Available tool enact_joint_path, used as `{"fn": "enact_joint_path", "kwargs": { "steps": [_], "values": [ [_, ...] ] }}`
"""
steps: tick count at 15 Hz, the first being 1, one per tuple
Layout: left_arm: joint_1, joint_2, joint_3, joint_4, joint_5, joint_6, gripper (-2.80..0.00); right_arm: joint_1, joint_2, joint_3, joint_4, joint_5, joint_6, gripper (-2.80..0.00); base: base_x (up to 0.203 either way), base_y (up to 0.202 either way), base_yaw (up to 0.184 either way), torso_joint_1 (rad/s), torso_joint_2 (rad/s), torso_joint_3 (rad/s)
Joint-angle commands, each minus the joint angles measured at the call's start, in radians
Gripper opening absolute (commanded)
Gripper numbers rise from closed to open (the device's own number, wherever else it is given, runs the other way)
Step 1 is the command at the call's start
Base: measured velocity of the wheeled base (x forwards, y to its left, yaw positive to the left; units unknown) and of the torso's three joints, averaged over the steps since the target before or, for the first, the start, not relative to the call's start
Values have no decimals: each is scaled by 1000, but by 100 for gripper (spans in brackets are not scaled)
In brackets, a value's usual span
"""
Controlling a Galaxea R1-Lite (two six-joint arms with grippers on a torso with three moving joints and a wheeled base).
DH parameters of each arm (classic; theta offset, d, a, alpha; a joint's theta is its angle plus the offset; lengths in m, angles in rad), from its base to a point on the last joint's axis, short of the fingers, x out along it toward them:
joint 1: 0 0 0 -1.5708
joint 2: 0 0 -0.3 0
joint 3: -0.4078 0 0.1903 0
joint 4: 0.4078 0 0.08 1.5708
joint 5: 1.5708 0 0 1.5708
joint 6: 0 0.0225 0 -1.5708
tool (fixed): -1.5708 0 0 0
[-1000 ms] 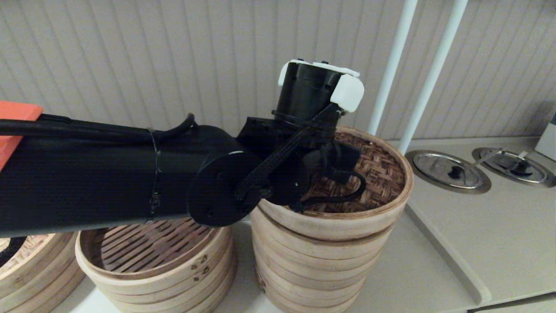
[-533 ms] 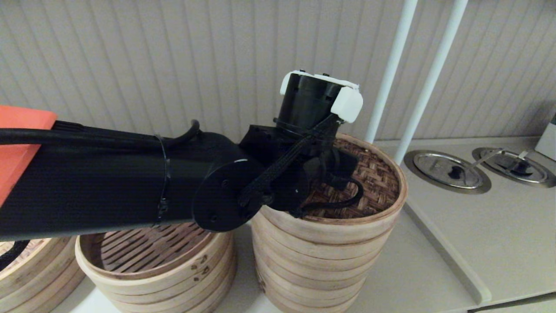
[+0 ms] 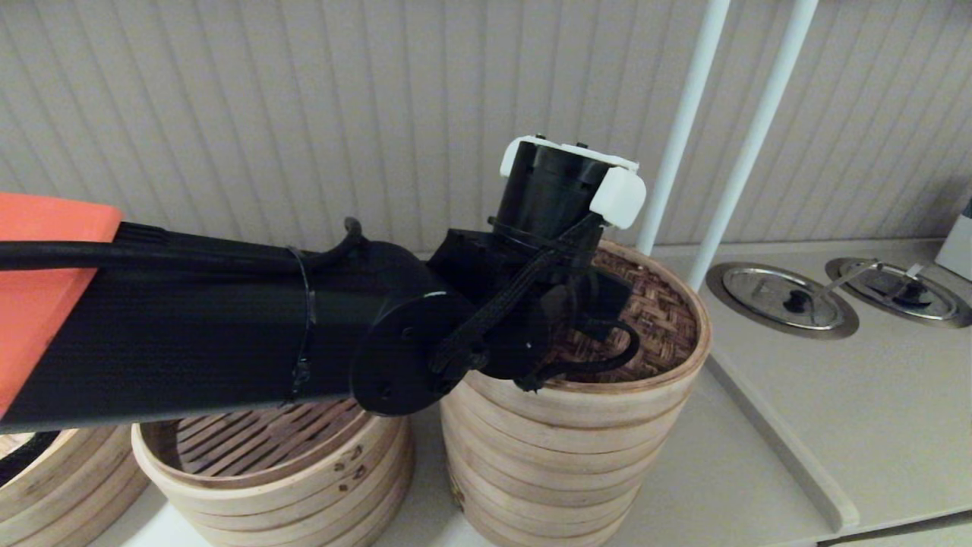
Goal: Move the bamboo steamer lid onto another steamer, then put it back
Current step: Put the steamer, then pick up the steamer
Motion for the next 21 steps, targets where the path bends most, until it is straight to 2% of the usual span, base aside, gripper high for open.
{"fn": "enact_joint_path", "kwargs": {
  "steps": [1,10,14,17,19,21],
  "values": [
    [0,2,0,-2,12,-2,0,0,0,3,0,0,1,-280,0,0,0,0,0,0],
    [1,-143,19,-4,13,-12,0,0,0,3,0,0,1,-280,0,0,0,0,0,0],
    [11,-252,130,-12,35,-19,0,0,0,3,0,1,1,-280,0,0,0,0,0,0],
    [148,-305,270,-78,21,-41,0,1,0,3,0,0,1,-280,0,0,0,0,0,0],
    [231,-369,381,-103,-29,-68,0,0,0,3,0,0,1,-280,0,0,0,0,0,0],
    [321,-495,502,-104,-110,-93,0,0,0,3,0,0,1,-280,0,0,0,0,0,0]
  ]
}}
